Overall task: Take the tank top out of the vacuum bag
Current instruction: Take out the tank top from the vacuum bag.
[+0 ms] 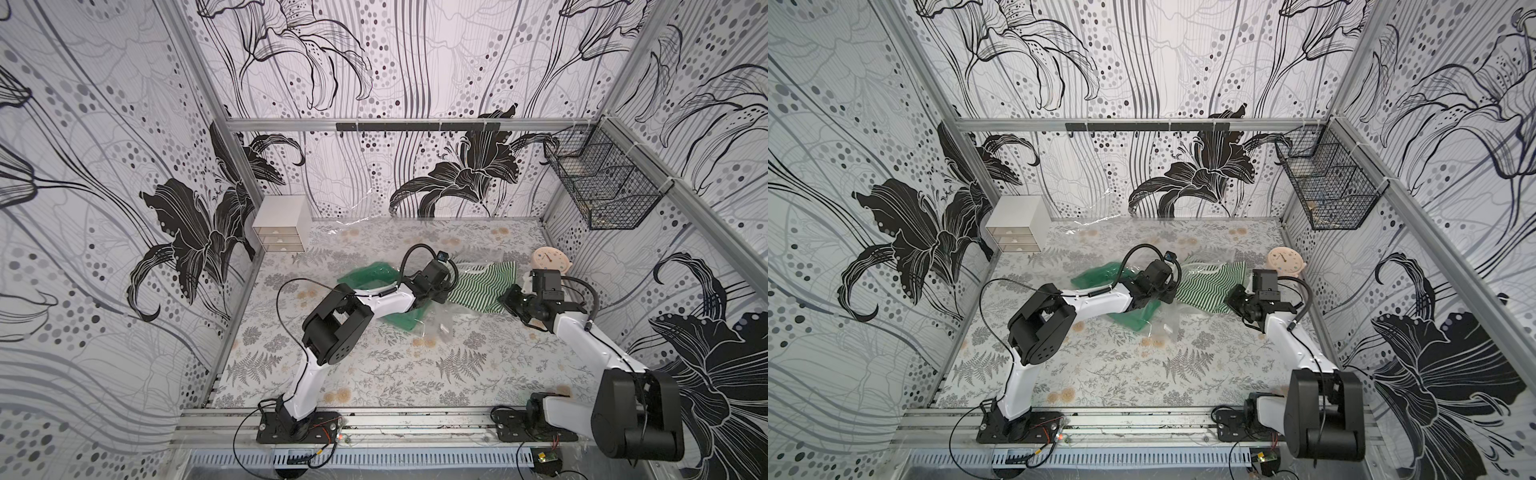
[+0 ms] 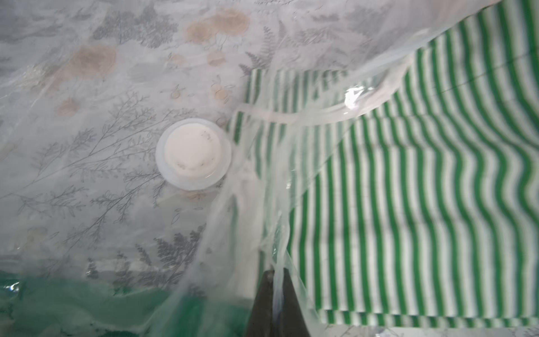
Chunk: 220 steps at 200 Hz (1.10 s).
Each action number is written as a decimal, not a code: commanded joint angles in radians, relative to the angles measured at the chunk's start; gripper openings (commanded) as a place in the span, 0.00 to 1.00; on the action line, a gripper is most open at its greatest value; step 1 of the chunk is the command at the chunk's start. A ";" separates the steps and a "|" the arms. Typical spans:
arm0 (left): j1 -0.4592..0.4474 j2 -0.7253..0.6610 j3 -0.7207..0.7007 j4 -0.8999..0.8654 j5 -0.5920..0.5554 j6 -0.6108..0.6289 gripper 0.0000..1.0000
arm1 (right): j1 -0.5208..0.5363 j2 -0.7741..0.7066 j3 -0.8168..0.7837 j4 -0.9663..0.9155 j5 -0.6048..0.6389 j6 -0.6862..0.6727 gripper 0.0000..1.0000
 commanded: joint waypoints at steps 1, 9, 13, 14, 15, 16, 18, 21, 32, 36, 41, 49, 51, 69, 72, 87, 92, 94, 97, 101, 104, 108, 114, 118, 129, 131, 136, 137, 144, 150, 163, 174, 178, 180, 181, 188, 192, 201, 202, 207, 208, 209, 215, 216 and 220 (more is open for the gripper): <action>0.026 0.003 0.004 -0.018 -0.042 0.000 0.00 | -0.086 -0.036 -0.022 -0.093 -0.025 -0.037 0.00; 0.029 -0.001 -0.001 -0.017 -0.046 -0.003 0.00 | -0.115 -0.044 -0.021 -0.106 -0.045 -0.046 0.00; 0.031 -0.003 -0.005 -0.016 -0.048 -0.003 0.00 | -0.133 -0.047 -0.021 -0.112 -0.051 -0.053 0.00; 0.032 -0.003 -0.005 -0.016 -0.049 -0.004 0.00 | -0.137 -0.047 -0.020 -0.114 -0.052 -0.054 0.00; 0.032 -0.003 -0.006 -0.016 -0.050 -0.004 0.00 | -0.140 -0.048 -0.019 -0.116 -0.053 -0.055 0.00; 0.033 -0.004 -0.006 -0.015 -0.050 -0.004 0.00 | -0.146 -0.049 -0.020 -0.117 -0.055 -0.055 0.00; 0.033 -0.006 -0.008 -0.015 -0.050 -0.005 0.00 | -0.154 -0.049 -0.020 -0.119 -0.058 -0.058 0.00; 0.035 -0.008 -0.011 -0.014 -0.053 -0.005 0.00 | -0.168 -0.051 -0.019 -0.123 -0.062 -0.062 0.00; 0.039 -0.015 -0.022 -0.012 -0.062 -0.012 0.00 | -0.218 -0.054 -0.014 -0.132 -0.084 -0.071 0.00; 0.042 -0.017 -0.026 -0.012 -0.065 -0.015 0.00 | -0.232 -0.054 -0.011 -0.135 -0.093 -0.075 0.00; 0.044 -0.019 -0.033 -0.011 -0.067 -0.019 0.00 | -0.252 -0.052 -0.006 -0.141 -0.101 -0.082 0.00; 0.049 -0.025 -0.042 -0.008 -0.070 -0.026 0.00 | -0.276 -0.051 0.005 -0.151 -0.110 -0.092 0.00; 0.049 -0.026 -0.046 -0.007 -0.071 -0.028 0.00 | -0.281 -0.051 0.008 -0.154 -0.113 -0.094 0.00; 0.062 -0.030 -0.062 -0.006 -0.075 -0.046 0.00 | -0.319 -0.056 0.035 -0.179 -0.110 -0.106 0.00; 0.065 -0.032 -0.065 -0.005 -0.075 -0.049 0.00 | -0.324 -0.057 0.037 -0.181 -0.108 -0.105 0.00; 0.074 -0.030 -0.072 -0.003 -0.079 -0.062 0.00 | -0.350 -0.066 0.047 -0.197 -0.080 -0.083 0.00; 0.078 -0.031 -0.074 -0.002 -0.077 -0.064 0.00 | -0.362 -0.067 0.049 -0.202 -0.070 -0.074 0.00; 0.080 -0.031 -0.075 -0.002 -0.078 -0.065 0.00 | -0.364 -0.068 0.050 -0.202 -0.068 -0.070 0.00; 0.081 -0.031 -0.075 -0.002 -0.077 -0.068 0.00 | -0.369 -0.069 0.050 -0.204 -0.061 -0.065 0.00; 0.085 -0.031 -0.078 -0.002 -0.078 -0.070 0.00 | -0.377 -0.070 0.050 -0.205 -0.052 -0.058 0.00; 0.087 -0.031 -0.079 -0.002 -0.078 -0.071 0.00 | -0.382 -0.071 0.051 -0.207 -0.044 -0.053 0.00; 0.090 -0.032 -0.080 -0.002 -0.080 -0.073 0.00 | -0.387 -0.071 0.050 -0.209 -0.036 -0.047 0.00; 0.094 -0.034 -0.082 -0.003 -0.082 -0.073 0.00 | -0.393 -0.071 0.052 -0.212 -0.023 -0.040 0.00; 0.097 -0.035 -0.085 -0.002 -0.085 -0.076 0.00 | -0.396 -0.070 0.056 -0.219 -0.010 -0.037 0.00; 0.108 -0.041 -0.093 0.001 -0.087 -0.077 0.00 | -0.405 -0.069 0.065 -0.243 0.031 -0.031 0.00; 0.109 -0.043 -0.093 0.001 -0.088 -0.077 0.00 | -0.407 -0.069 0.068 -0.248 0.037 -0.030 0.00; 0.115 -0.046 -0.099 0.002 -0.087 -0.078 0.00 | -0.412 -0.068 0.070 -0.257 0.048 -0.033 0.00; 0.116 -0.047 -0.099 0.003 -0.087 -0.078 0.00 | -0.414 -0.068 0.072 -0.259 0.049 -0.033 0.00; 0.123 -0.054 -0.107 0.005 -0.089 -0.080 0.00 | -0.422 -0.066 0.075 -0.271 0.062 -0.034 0.00; 0.129 -0.058 -0.114 0.006 -0.091 -0.081 0.00 | -0.431 -0.066 0.077 -0.281 0.074 -0.034 0.00; 0.143 -0.070 -0.134 0.011 -0.097 -0.084 0.00 | -0.451 -0.066 0.078 -0.293 0.091 -0.033 0.00; 0.156 -0.085 -0.152 0.016 -0.103 -0.090 0.00 | -0.464 -0.062 0.077 -0.304 0.104 -0.028 0.00; 0.160 -0.089 -0.158 0.019 -0.105 -0.093 0.00 | -0.468 -0.059 0.079 -0.307 0.107 -0.028 0.00; 0.164 -0.092 -0.162 0.021 -0.105 -0.094 0.00 | -0.469 -0.058 0.079 -0.309 0.108 -0.028 0.00; 0.165 -0.093 -0.163 0.021 -0.105 -0.095 0.00 | -0.469 -0.058 0.079 -0.309 0.109 -0.028 0.00; 0.174 -0.099 -0.174 0.025 -0.108 -0.099 0.00 | -0.470 -0.056 0.080 -0.310 0.113 -0.027 0.00; 0.176 -0.102 -0.178 0.027 -0.109 -0.101 0.00 | -0.470 -0.056 0.080 -0.312 0.116 -0.028 0.00; 0.187 -0.110 -0.189 0.029 -0.113 -0.104 0.00 | -0.470 -0.057 0.080 -0.317 0.128 -0.025 0.00; 0.189 -0.110 -0.190 0.029 -0.114 -0.105 0.00 | -0.470 -0.057 0.080 -0.318 0.130 -0.024 0.00; 0.196 -0.112 -0.194 0.029 -0.115 -0.106 0.00 | -0.470 -0.059 0.081 -0.320 0.137 -0.023 0.00; 0.196 -0.112 -0.194 0.029 -0.116 -0.107 0.00 | -0.470 -0.059 0.081 -0.320 0.139 -0.022 0.00; 0.197 -0.112 -0.195 0.029 -0.117 -0.108 0.00 | -0.471 -0.059 0.082 -0.321 0.141 -0.022 0.00; 0.205 -0.116 -0.200 0.031 -0.118 -0.111 0.00 | -0.472 -0.060 0.083 -0.321 0.144 -0.023 0.00; 0.206 -0.117 -0.200 0.031 -0.117 -0.113 0.00 | -0.473 -0.060 0.084 -0.321 0.143 -0.024 0.00; 0.209 -0.119 -0.202 0.034 -0.116 -0.115 0.00 | -0.472 -0.059 0.084 -0.318 0.141 -0.025 0.00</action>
